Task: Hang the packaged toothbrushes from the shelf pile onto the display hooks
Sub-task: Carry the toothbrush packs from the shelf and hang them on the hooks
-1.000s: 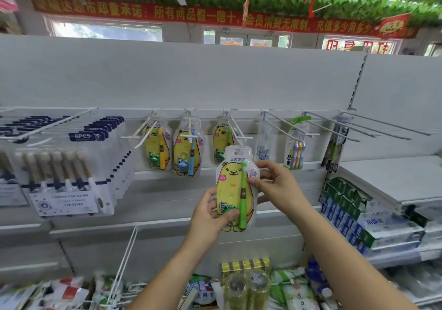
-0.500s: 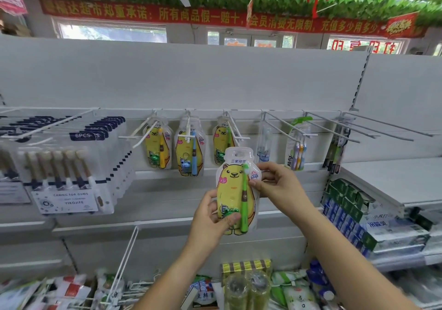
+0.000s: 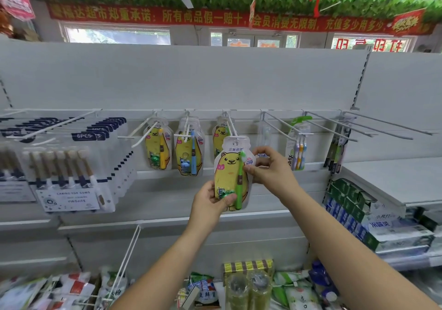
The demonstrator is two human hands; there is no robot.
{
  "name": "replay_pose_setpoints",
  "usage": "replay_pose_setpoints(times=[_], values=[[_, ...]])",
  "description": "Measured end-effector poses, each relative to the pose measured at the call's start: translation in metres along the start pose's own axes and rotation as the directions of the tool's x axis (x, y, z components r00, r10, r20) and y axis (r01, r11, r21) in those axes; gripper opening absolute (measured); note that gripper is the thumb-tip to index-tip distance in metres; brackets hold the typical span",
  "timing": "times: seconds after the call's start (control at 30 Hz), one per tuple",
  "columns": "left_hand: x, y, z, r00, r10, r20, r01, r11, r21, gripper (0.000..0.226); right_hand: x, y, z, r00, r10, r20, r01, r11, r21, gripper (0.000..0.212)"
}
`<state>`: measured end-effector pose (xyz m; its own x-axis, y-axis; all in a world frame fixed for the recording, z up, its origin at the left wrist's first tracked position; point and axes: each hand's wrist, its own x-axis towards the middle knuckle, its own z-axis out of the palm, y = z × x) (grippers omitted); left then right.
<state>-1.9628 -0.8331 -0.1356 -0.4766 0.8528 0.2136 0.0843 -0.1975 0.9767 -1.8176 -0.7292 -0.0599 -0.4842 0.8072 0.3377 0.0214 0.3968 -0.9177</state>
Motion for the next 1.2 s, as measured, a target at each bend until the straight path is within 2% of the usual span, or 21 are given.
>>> replay_pose_setpoints(times=[0.27,0.37,0.57,0.73,1.0,1.2], values=[[0.004,-0.014,0.002,0.999,0.038,0.031,-0.038,0.999,-0.015,0.036,0.002,0.019,0.003,0.994,-0.109,-0.033,0.109,0.994,0.002,0.025],[0.005,-0.017,0.001,0.998,0.053,0.023,-0.053,0.998,-0.018,0.035,0.006,0.024,0.005,0.993,-0.106,-0.052,0.106,0.994,-0.006,0.027],[0.03,-0.02,0.004,0.991,0.071,-0.114,-0.07,0.997,0.015,0.057,0.036,0.027,0.013,0.989,-0.063,-0.133,0.049,0.993,-0.11,0.031],[0.06,-0.024,0.015,0.968,0.11,-0.225,-0.084,0.989,0.119,0.057,0.068,0.034,0.023,0.978,-0.073,-0.198,0.033,0.98,-0.197,0.031],[0.122,-0.035,0.012,0.961,0.162,-0.225,-0.059,0.912,0.405,0.061,0.114,0.044,0.032,0.963,-0.078,-0.259,-0.002,0.955,-0.295,0.019],[0.145,-0.034,0.003,0.956,0.209,-0.207,-0.083,0.867,0.492,0.053,0.142,0.057,0.04,0.953,-0.042,-0.3,-0.056,0.949,-0.31,0.016]])
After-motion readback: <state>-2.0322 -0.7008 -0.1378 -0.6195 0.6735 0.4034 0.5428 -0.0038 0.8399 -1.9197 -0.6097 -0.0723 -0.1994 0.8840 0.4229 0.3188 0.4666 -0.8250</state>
